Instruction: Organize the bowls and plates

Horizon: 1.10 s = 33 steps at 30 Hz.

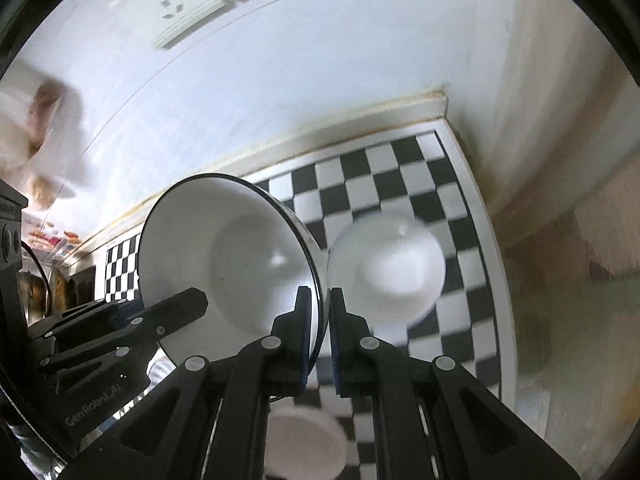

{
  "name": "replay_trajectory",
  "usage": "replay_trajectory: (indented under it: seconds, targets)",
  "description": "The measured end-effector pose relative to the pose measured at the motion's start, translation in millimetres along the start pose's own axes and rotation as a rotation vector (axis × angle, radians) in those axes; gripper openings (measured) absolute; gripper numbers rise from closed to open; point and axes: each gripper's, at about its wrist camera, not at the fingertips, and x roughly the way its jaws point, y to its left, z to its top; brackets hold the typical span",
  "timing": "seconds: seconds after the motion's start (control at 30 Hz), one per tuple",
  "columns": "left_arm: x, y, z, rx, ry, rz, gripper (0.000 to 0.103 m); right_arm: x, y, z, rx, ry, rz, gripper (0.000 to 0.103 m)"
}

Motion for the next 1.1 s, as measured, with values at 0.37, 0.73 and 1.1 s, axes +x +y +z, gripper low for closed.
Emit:
replay_trajectory:
  seconds: [0.37,0.73,1.1]
  targets:
    - [14,0,-98,0.038,0.105,-0.019,0.016,-6,8,-117,0.045,0.058,0.008,0.01]
    - [82,3,-154,0.047,0.277,0.023,0.016,51,-12,-184,0.107,0.189,-0.03,0.009]
    - [106,1,-160,0.05,0.333,0.079,0.016,73,-17,-191,0.105,0.258,-0.045,0.01]
